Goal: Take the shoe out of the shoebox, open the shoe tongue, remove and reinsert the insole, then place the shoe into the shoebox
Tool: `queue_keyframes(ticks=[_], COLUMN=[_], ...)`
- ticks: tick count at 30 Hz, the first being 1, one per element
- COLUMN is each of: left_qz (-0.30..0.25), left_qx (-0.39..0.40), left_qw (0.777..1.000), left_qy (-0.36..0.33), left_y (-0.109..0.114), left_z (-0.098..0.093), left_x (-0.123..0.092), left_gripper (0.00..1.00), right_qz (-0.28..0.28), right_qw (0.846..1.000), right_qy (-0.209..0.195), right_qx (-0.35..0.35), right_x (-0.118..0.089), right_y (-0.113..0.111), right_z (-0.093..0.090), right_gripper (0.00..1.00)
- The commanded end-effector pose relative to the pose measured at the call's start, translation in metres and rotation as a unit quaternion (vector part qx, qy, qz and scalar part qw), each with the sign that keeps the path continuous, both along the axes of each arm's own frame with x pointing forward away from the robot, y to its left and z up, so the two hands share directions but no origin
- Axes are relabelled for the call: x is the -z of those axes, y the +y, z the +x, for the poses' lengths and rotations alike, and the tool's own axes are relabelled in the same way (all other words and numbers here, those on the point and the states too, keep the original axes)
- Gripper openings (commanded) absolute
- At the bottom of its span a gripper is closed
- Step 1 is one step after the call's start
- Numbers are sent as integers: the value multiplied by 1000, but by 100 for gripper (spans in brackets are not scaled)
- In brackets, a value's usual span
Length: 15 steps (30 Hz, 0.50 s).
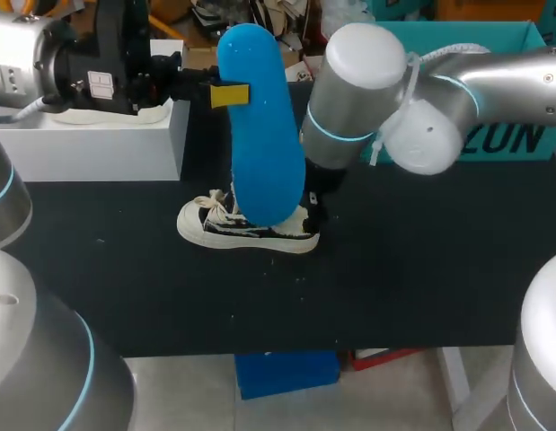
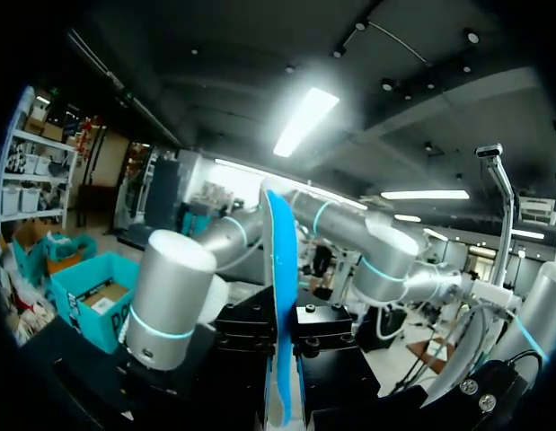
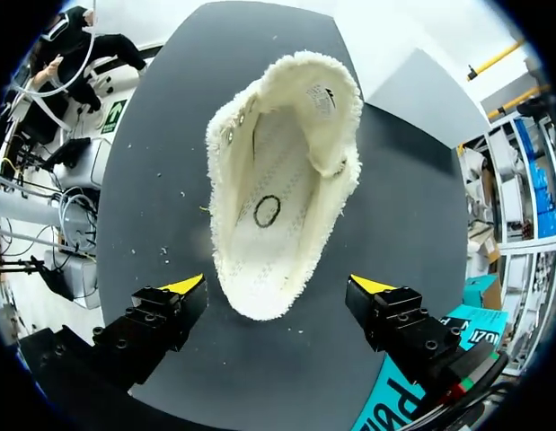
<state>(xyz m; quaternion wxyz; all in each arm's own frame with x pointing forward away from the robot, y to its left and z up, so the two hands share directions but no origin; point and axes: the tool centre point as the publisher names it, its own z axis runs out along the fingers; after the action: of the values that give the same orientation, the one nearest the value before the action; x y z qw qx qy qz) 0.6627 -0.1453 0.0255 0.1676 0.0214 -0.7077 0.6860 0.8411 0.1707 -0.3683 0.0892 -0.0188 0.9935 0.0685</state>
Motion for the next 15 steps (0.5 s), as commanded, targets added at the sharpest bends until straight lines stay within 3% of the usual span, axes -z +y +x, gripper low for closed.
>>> queue_keyframes(ticks=[1,15], left_qz=[0,0], left_qx=[-1,-1], left_qw=[1000,1000], left_qy=[0,0], left_y=[-1,-1], left_z=[0,0], left_x=[1,1], left_gripper=[0,0], right_qz=[-122,-101], right_qw=[992,995], right_qy=[-2,25], right_qx=[22,10], right_x=[0,2], right_y=[10,24], right_z=[2,4], right_gripper=[100,100])
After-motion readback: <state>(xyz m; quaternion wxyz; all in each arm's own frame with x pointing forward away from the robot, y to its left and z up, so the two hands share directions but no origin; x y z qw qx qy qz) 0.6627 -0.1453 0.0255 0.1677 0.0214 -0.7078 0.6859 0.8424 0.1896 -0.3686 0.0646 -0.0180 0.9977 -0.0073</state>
